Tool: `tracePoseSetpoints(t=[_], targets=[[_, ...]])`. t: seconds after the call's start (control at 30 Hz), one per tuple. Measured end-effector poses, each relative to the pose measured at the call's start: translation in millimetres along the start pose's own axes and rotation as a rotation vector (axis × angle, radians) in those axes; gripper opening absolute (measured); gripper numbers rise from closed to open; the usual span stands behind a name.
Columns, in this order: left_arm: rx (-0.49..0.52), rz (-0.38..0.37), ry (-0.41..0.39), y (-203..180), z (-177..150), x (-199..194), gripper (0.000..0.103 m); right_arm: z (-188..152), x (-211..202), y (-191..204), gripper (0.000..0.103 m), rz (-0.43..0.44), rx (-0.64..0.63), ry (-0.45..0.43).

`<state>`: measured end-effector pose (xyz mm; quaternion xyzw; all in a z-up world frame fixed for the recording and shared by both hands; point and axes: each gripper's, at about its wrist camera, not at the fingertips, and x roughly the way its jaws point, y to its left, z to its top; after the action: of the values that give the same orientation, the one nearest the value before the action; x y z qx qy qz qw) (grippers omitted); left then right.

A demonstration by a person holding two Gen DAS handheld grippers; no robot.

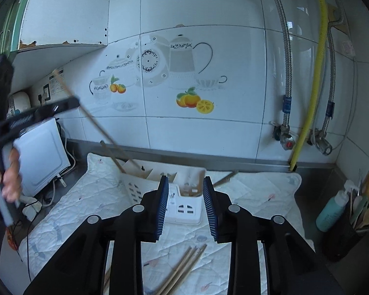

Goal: Organize utensils
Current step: 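Lower the chopstick into the white holder with the left gripper while the right gripper inserts its own, then open both grippers and move them back over the remaining chopsticks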

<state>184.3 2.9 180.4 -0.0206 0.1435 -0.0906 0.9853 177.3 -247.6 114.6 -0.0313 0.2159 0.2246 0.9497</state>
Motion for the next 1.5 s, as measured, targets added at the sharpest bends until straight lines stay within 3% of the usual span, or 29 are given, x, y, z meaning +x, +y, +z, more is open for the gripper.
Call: tracePoseSetpoints(t=[0.37, 0.63, 0.8, 0.93, 1.27, 1.5], targets=[[-0.071, 0.049, 0.105, 30.7, -3.6, 65.0, 0.005, -59.5, -1.2, 4.8, 0.028, -0.017, 0.017, 0.059], [-0.064, 0.046, 0.125, 31.7, -11.4, 73.4, 0.008, -89.7, -2.2, 5.3, 0.028, -0.014, 0.059, 0.097], [-0.059, 0.045, 0.111, 31.2, -8.4, 62.2, 0.017, -105.9, -7.3, 7.5, 0.029, -0.011, 0.083, 0.116], [-0.052, 0.049, 0.084, 29.9, -7.9, 40.7, 0.031, -123.3, -13.0, 14.1, 0.03, -0.012, 0.087, 0.145], [-0.028, 0.046, 0.018, 24.1, -10.3, -18.2, 0.042, -184.3, -14.9, 31.0, 0.029, -0.034, 0.152, 0.24], [-0.031, 0.048, 0.052, 18.5, -55.1, -52.3, 0.043, -218.0, 2.0, 39.3, 0.019, -0.014, 0.256, 0.296]])
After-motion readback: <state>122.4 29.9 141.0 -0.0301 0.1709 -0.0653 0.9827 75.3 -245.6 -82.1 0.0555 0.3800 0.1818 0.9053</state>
